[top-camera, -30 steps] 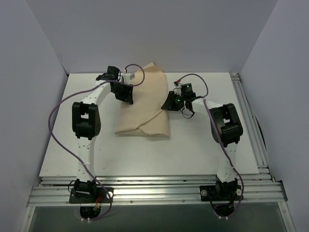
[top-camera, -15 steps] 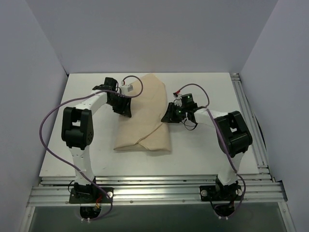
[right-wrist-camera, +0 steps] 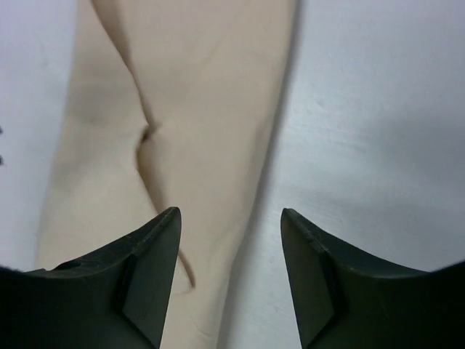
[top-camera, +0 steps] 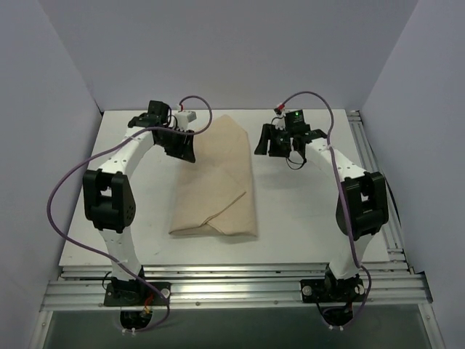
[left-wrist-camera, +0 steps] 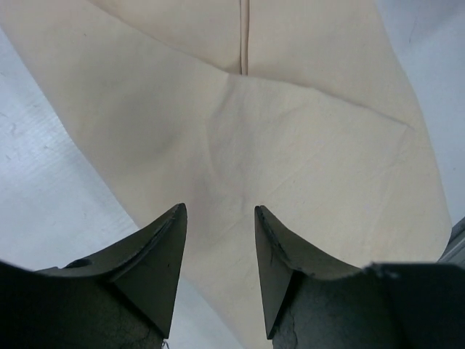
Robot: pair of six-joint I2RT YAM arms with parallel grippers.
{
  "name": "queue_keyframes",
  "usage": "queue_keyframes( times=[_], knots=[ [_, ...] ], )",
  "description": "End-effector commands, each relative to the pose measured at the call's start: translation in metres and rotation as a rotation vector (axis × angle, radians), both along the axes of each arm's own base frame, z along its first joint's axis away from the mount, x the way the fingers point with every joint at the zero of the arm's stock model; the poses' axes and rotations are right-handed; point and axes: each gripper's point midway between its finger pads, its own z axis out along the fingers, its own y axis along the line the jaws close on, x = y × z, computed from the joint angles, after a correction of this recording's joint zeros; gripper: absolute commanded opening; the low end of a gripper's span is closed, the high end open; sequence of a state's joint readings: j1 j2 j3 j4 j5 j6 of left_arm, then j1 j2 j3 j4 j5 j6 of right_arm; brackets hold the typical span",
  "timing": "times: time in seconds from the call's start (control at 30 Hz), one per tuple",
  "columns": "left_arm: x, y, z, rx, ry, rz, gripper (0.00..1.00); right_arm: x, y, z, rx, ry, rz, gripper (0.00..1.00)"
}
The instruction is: Prepare the surgical pack
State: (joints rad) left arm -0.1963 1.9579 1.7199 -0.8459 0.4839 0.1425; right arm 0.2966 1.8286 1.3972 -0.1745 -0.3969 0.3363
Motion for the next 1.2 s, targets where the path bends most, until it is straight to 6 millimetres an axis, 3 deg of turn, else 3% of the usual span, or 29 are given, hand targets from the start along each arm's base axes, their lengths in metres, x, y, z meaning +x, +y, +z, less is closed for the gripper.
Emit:
queue_keyframes(
  times=[0.0, 0.07, 0.1, 0.17, 0.23, 0.33, 0.37, 0.43, 0.6, 0.83, 0.93, 1.0, 1.03, 1.07, 1.17],
  knots=[
    [0.018, -0.002, 0.023, -0.025, -0.095, 0.004, 0.51, 0.008, 0.025, 0.008, -0.009, -0.033, 0.068, 0.52],
    [0.022, -0.005, 0.002, -0.027, -0.047, 0.015, 0.48, 0.019, 0.051, 0.019, 0.06, -0.082, 0.112, 0.34],
    [0.022, -0.007, -0.004, -0.039, -0.028, 0.009, 0.48, 0.016, 0.071, 0.009, 0.074, -0.065, 0.152, 0.23],
    [0.024, -0.011, -0.017, -0.055, 0.006, 0.002, 0.46, 0.019, 0.106, 0.01, 0.122, -0.085, 0.236, 0.17],
    [0.029, -0.014, -0.026, -0.062, 0.008, 0.003, 0.45, 0.01, 0.143, 0.014, 0.171, -0.112, 0.334, 0.11],
    [0.036, -0.01, -0.044, -0.032, 0.017, 0.029, 0.45, 0.014, 0.172, 0.01, 0.269, -0.127, 0.383, 0.06],
    [0.038, -0.008, -0.051, -0.018, 0.026, 0.04, 0.45, 0.016, 0.175, 0.0, 0.283, -0.116, 0.384, 0.05],
    [0.042, -0.002, -0.069, 0.018, 0.061, 0.067, 0.45, 0.018, 0.176, -0.017, 0.297, -0.091, 0.363, 0.01],
    [0.04, -0.003, -0.101, 0.044, 0.142, 0.082, 0.44, 0.017, 0.147, -0.096, 0.236, 0.087, 0.274, 0.0],
    [0.04, 0.004, -0.11, 0.05, 0.159, 0.115, 0.44, -0.001, 0.124, -0.141, 0.193, 0.197, 0.252, 0.0],
    [0.038, 0.0, -0.096, 0.02, 0.158, 0.101, 0.45, -0.002, 0.122, -0.138, 0.198, 0.197, 0.254, 0.0],
    [0.044, -0.006, -0.068, -0.021, 0.112, 0.084, 0.46, 0.007, 0.122, -0.118, 0.225, 0.16, 0.252, 0.0],
    [0.046, -0.007, -0.057, -0.032, 0.09, 0.076, 0.47, 0.016, 0.118, -0.106, 0.239, 0.139, 0.242, 0.0],
    [0.054, -0.009, -0.039, -0.045, 0.046, 0.073, 0.49, 0.028, 0.12, -0.081, 0.254, 0.083, 0.247, 0.01],
    [0.071, -0.006, -0.003, -0.04, -0.065, 0.085, 0.54, 0.055, 0.105, -0.039, 0.248, 0.002, 0.214, 0.11]
  ],
)
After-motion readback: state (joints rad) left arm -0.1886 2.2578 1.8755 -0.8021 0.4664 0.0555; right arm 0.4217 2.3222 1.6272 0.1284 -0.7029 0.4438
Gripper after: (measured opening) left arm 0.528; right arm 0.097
